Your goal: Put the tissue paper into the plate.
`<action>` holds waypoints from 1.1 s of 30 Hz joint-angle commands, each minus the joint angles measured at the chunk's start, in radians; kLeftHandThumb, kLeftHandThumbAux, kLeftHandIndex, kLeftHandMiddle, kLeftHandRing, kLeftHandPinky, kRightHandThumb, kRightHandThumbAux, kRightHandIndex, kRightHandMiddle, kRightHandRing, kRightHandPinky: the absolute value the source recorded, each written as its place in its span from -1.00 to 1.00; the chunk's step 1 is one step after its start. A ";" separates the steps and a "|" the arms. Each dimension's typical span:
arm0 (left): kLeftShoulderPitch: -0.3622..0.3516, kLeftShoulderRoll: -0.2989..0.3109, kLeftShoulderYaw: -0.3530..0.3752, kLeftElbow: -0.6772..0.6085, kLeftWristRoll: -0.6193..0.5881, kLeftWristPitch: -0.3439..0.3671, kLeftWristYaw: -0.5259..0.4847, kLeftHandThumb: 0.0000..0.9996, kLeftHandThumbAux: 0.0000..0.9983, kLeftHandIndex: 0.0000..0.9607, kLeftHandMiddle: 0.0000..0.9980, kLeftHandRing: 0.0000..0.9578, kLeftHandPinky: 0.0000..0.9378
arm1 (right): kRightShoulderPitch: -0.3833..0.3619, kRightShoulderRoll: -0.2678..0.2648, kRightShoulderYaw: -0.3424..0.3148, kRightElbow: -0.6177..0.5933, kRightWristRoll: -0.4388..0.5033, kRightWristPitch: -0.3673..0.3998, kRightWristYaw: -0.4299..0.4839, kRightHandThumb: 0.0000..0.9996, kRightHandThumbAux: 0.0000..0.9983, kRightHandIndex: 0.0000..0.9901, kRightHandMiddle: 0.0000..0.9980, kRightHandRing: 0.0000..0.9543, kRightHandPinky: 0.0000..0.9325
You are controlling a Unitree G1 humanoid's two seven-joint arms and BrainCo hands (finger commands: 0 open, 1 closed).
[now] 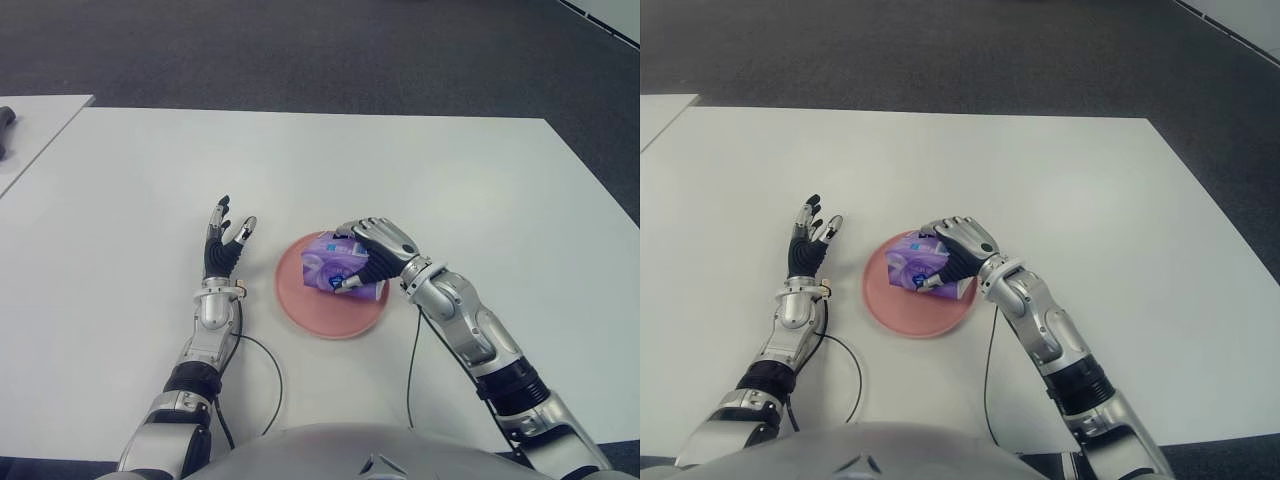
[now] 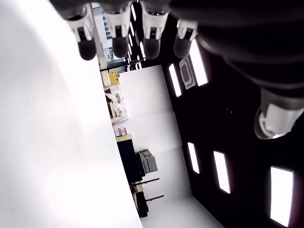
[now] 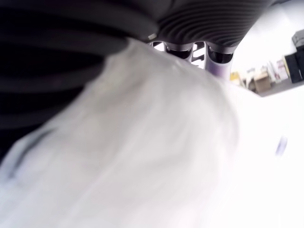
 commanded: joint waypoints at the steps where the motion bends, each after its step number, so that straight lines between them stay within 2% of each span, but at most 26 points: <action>1: 0.015 -0.005 -0.001 -0.002 0.000 0.013 -0.005 -1.00 -0.14 -1.00 -1.00 -1.00 -1.00 | 0.006 -0.046 0.045 0.022 -0.050 0.023 0.107 -0.45 -0.05 -0.92 -0.92 -0.92 -0.92; 4: 0.017 -0.005 -0.001 -0.007 0.001 0.019 -0.005 -1.00 -0.13 -1.00 -1.00 -1.00 -1.00 | 0.003 -0.055 0.051 0.016 -0.061 0.020 0.117 -0.53 -0.09 -0.97 -0.98 -0.98 -0.98; 8: 0.020 -0.006 0.000 -0.016 0.000 0.031 -0.006 -1.00 -0.12 -1.00 -1.00 -1.00 -1.00 | 0.009 -0.073 0.062 -0.001 -0.089 0.014 0.120 -0.78 -0.19 -1.00 -1.00 -1.00 -1.00; 14: 0.021 -0.007 0.000 -0.021 0.000 0.038 -0.005 -1.00 -0.13 -1.00 -1.00 -1.00 -1.00 | 0.020 -0.080 0.071 -0.020 -0.106 0.032 0.137 -0.91 -0.19 -1.00 -1.00 -1.00 -1.00; 20: 0.024 -0.009 0.000 -0.026 0.003 0.038 -0.001 -1.00 -0.12 -1.00 -1.00 -1.00 -1.00 | 0.035 -0.077 0.086 -0.028 -0.117 0.057 0.180 -1.00 -0.16 -1.00 -1.00 -1.00 -1.00; 33: 0.025 -0.012 -0.001 -0.027 0.012 0.029 0.009 -1.00 -0.09 -1.00 -1.00 -1.00 -1.00 | 0.057 -0.083 0.080 -0.028 -0.118 0.067 0.150 -1.00 -0.14 -1.00 -1.00 -1.00 -1.00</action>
